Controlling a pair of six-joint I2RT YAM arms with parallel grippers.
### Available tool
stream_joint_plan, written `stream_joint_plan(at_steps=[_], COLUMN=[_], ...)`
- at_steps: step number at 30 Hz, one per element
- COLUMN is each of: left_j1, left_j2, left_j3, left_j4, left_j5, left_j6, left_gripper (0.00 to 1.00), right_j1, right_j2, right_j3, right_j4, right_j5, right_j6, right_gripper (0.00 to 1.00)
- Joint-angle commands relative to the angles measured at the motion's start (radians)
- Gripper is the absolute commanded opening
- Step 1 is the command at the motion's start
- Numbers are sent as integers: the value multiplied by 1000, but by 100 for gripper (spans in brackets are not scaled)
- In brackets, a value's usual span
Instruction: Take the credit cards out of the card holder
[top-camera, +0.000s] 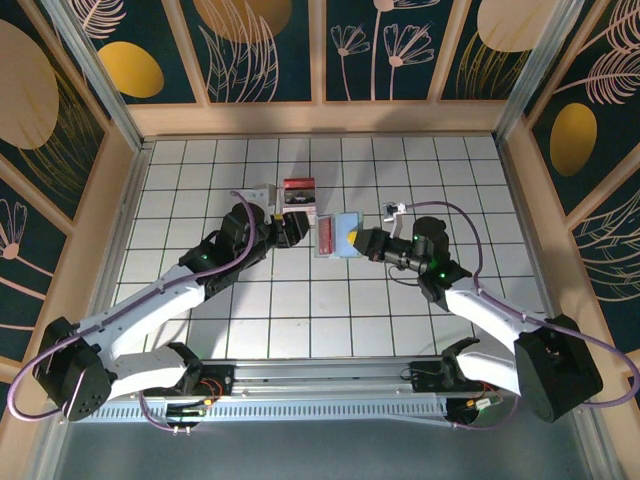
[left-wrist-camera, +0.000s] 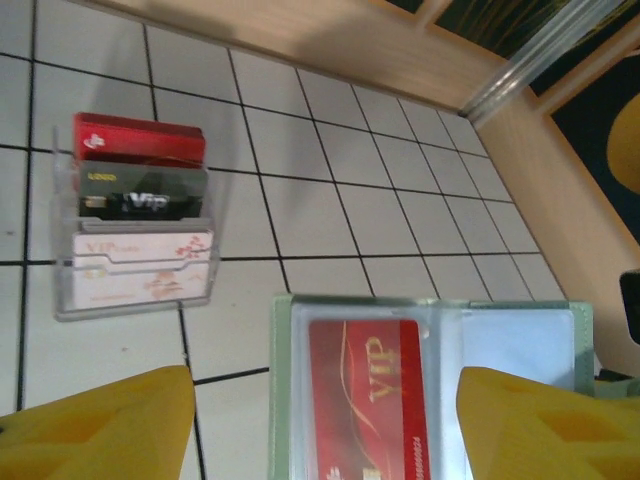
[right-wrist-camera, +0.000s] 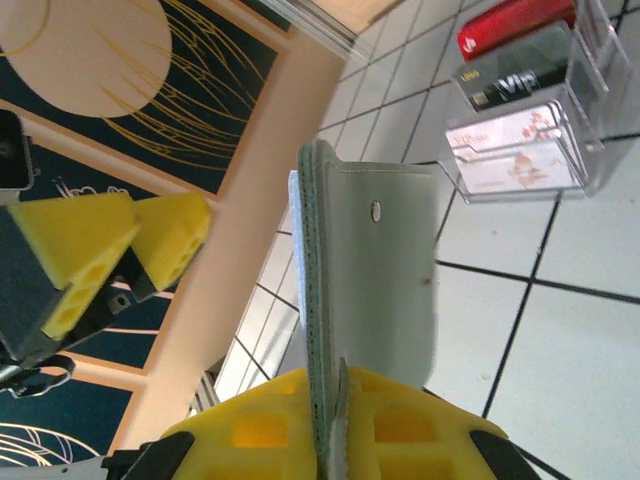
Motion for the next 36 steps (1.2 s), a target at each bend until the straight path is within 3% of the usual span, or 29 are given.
stream_joint_plan(at_steps=[1,12,19,30,36], left_j1=[-1,-83,-103,-133,-134], left_j2=[-31,45,109,282,354], left_j3=[-22,-58,-103,-175,-167], left_j4=[15,13,66,216,216], left_j5=[-67,-107,-59,45,28], left_j6=[-7,-38,-70,-122,-117], left_gripper=[72,73,61,43,38], right_j1=[21,72,89,93,93], right_j2=[0,195,318,455,478], right_j3=[-19,-12,-5,-12,7], right_j4=[-3,148,218,146,79], right_j5=[19,-7,-37,-12,15], right_j6=[-5,61,116,116,91], right_gripper=[0,0,0,0,1])
